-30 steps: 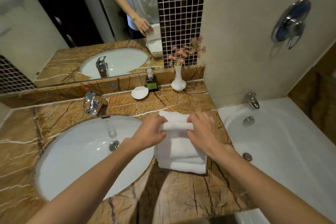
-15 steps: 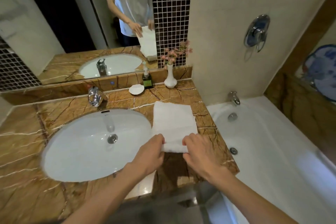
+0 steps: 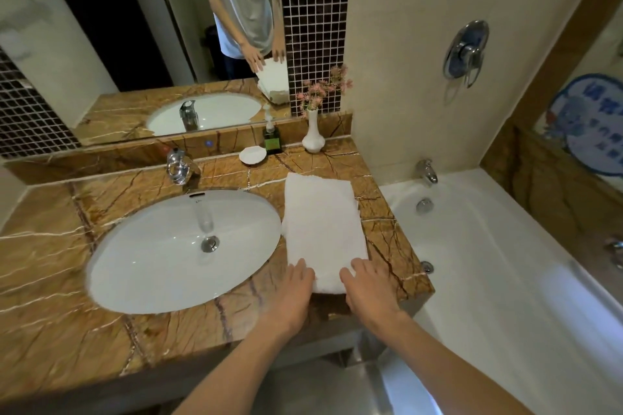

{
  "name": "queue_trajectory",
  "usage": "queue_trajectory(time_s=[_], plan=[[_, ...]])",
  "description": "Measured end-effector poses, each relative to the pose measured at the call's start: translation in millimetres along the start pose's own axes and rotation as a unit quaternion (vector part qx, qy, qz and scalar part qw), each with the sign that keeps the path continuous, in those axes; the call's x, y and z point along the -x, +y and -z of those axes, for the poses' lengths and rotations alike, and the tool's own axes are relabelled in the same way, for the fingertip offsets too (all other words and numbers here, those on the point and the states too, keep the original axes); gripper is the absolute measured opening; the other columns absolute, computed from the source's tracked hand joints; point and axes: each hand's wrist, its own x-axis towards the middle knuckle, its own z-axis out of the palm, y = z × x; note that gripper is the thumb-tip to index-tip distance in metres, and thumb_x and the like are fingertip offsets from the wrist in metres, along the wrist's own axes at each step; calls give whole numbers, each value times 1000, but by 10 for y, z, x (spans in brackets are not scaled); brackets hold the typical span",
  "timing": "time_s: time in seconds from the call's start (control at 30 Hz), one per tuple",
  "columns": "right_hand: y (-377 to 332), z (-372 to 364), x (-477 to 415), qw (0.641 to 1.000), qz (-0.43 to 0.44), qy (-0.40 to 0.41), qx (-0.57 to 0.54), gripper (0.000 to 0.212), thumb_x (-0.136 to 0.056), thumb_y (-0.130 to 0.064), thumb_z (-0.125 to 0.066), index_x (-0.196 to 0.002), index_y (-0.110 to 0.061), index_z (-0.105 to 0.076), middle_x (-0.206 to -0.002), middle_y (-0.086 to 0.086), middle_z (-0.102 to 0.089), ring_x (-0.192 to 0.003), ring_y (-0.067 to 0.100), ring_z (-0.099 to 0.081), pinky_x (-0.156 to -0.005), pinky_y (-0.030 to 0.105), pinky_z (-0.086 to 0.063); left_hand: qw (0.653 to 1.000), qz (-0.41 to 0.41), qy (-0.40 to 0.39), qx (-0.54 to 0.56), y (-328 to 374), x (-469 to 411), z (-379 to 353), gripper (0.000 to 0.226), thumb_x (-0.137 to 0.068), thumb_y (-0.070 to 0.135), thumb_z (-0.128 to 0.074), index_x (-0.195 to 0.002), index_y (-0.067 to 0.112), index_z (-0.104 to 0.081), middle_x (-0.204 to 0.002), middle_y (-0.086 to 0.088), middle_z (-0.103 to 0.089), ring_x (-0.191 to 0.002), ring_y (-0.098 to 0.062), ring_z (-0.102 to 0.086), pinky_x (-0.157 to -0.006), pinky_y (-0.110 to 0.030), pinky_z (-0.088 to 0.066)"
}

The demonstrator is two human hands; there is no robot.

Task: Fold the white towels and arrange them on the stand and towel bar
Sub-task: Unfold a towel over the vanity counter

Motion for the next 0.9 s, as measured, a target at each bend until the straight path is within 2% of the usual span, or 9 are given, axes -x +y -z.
queue_trajectory(time_s=[0.13,0.23,0.3,0.37,0.47,0.57,0.67,0.77,0.9], plan=[[48,-37,-55,999,46,-13,11,39,-85,-14,-59,-123,-16,-49,-126,12,-48,-118,30,-43,-97,44,-38,999,13,-11,-45,-41,-24,-43,49,-82,6,-51,-129,16,-39,-144,-7,-28,-131,-25,-28,-107,-37,-33],[105,-6,-146,995,95,-23,18,35,-84,-6,-58,-118,-11,-52,-125,15,-49,-115,32,-45,-95,44,-38,998,12,-11,-66,-39,-134,32,32,-92,12,-46,-123,16,-48,-153,-9,-23,-140,-28,-21,-112,-44,-28],[158,29,-231,994,105,-28,7,33,-86,-5,-54,-119,-9,-52,-126,16,-49,-113,33,-46,-94,44,-39,998,19,-13,-62,-21,-232,99,28,-95,15,-47,-122,17,-53,-157,-9,-18,-145,-27,-14,-116,-42,-22],[225,71,-335,994,109,-30,-5,34,-89,-10,-51,-123,-10,-52,-128,16,-48,-113,32,-47,-93,43,-41,998,30,-15,-60,-17,-336,157,35,-96,19,-47,-131,17,-47,-158,-8,-15,-145,-27,-14,-117,-40,-21],[332,132,-498,993,110,-31,-20,36,-91,-15,-47,-126,-11,-50,-126,13,-47,-114,31,-47,-91,43,-43,997,65,-28,-34,-40,-473,263,52,-98,24,-44,-147,16,-27,-159,-11,-7,-146,-29,-10,-118,-42,-20],[424,163,-663,994,97,-41,-39,37,-93,-18,-44,-129,-12,-48,-131,13,-44,-121,31,-44,-96,43,-44,994,99,-45,8,-75,-616,350,59,-99,27,-43,-150,18,-16,-160,-12,-3,-146,-30,-9,-117,-45,-20],[516,184,-867,992,85,-59,-66,41,-94,-20,-43,-134,-10,-42,-144,16,-35,-132,33,-36,-103,41,-38,990,123,-41,56,-138,-821,451,60,-98,28,-44,-150,17,-16,-158,-15,-8,-144,-32,-13,-115,-44,-24],[606,224,-1101,990,63,-74,-99,50,-98,-25,-41,-145,-11,-31,-156,13,-22,-142,30,-24,-113,39,-28,984,140,-29,105,-200,-1056,541,57,-98,29,-43,-149,13,-22,-149,-18,-26,-136,-34,-29,-108,-40,-29],[704,252,-1436,988,35,-75,-130,52,-101,-30,-37,-148,-10,-27,-156,12,-23,-142,27,-24,-115,38,-26,968,166,54,182,-319,-1377,637,48,-97,24,-47,-140,5,-36,-141,-17,-43,-129,-30,-40,-103,-32,-32]])
